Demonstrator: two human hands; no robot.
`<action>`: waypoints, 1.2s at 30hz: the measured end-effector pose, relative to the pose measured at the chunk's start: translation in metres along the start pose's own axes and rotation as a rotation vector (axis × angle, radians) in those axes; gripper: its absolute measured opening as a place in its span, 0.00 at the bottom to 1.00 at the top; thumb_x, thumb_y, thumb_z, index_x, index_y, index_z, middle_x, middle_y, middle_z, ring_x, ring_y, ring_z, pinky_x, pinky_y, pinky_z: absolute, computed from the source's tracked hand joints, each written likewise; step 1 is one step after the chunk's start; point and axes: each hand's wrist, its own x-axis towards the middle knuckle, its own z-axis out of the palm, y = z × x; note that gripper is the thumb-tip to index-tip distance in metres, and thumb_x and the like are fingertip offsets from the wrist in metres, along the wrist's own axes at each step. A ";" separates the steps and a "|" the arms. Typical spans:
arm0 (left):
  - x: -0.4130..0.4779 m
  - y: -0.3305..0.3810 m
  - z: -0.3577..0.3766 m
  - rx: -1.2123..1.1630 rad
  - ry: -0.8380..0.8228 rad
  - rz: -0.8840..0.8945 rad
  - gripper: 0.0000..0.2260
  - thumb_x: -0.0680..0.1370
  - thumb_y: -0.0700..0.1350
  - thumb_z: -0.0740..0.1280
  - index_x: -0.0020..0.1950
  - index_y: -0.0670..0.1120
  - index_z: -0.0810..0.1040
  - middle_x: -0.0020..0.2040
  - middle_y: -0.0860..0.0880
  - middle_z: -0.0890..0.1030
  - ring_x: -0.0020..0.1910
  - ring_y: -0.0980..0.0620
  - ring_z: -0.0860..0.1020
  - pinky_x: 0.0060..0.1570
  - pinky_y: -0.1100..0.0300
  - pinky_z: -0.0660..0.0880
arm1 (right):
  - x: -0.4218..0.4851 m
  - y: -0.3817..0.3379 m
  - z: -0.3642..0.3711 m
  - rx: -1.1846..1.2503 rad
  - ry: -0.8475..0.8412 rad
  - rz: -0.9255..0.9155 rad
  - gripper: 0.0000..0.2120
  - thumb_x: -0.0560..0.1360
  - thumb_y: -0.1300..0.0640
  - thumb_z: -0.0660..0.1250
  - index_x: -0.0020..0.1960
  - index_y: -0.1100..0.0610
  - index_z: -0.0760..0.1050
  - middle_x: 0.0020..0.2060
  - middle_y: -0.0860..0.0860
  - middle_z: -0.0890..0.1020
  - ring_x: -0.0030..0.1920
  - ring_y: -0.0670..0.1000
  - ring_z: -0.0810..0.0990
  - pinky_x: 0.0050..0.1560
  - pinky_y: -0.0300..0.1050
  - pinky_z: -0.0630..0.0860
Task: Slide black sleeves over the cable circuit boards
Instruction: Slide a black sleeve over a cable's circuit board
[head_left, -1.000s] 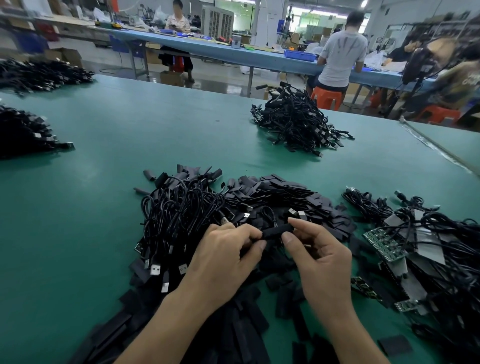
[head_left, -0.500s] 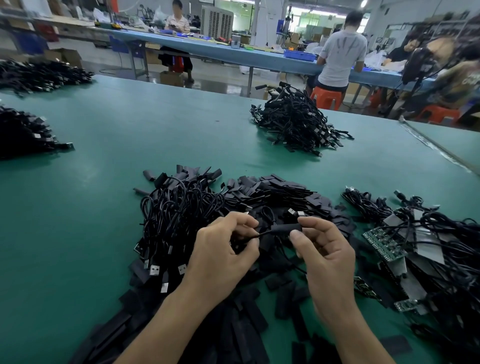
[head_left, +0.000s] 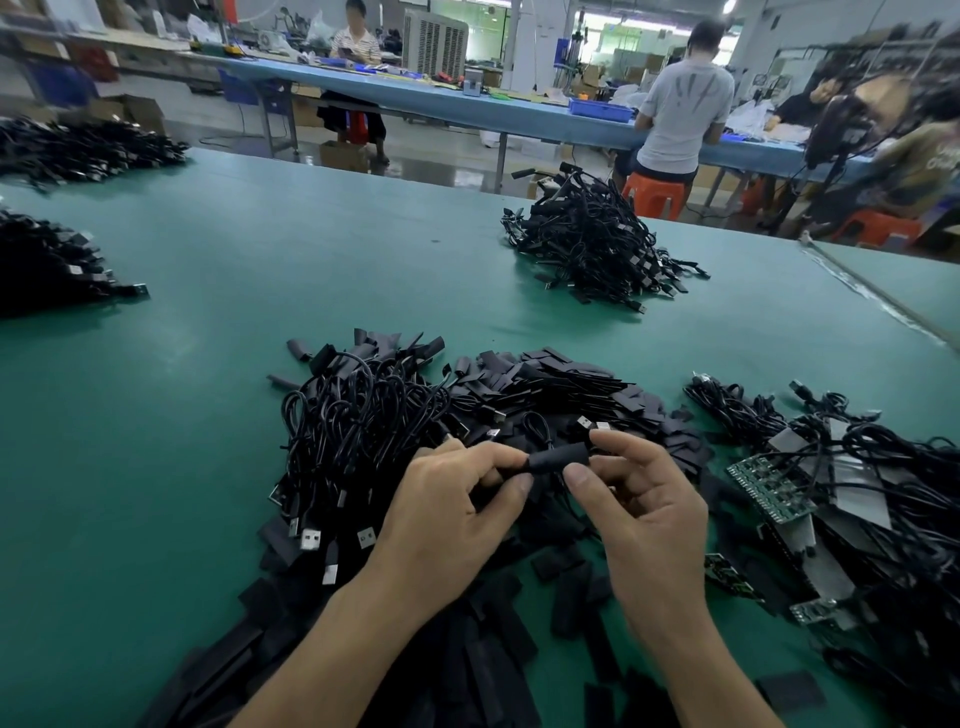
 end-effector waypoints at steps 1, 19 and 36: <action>0.000 0.000 0.000 0.003 -0.002 0.001 0.05 0.75 0.50 0.70 0.49 0.56 0.84 0.33 0.57 0.75 0.37 0.55 0.75 0.42 0.62 0.68 | 0.000 0.000 0.000 0.006 0.000 0.000 0.13 0.67 0.52 0.74 0.50 0.42 0.81 0.37 0.47 0.84 0.35 0.42 0.80 0.39 0.33 0.77; -0.001 0.003 -0.001 0.023 -0.027 0.017 0.07 0.76 0.49 0.68 0.49 0.53 0.85 0.30 0.56 0.77 0.36 0.55 0.75 0.44 0.64 0.69 | -0.001 -0.002 0.001 -0.006 0.042 -0.040 0.10 0.68 0.55 0.74 0.50 0.48 0.83 0.40 0.49 0.86 0.39 0.45 0.83 0.42 0.34 0.78; -0.001 0.002 0.000 0.005 0.053 -0.012 0.05 0.74 0.51 0.71 0.47 0.52 0.84 0.31 0.60 0.73 0.36 0.56 0.74 0.43 0.59 0.72 | -0.003 0.001 0.005 0.048 0.013 0.178 0.08 0.70 0.59 0.76 0.45 0.47 0.86 0.40 0.50 0.87 0.41 0.48 0.86 0.42 0.34 0.79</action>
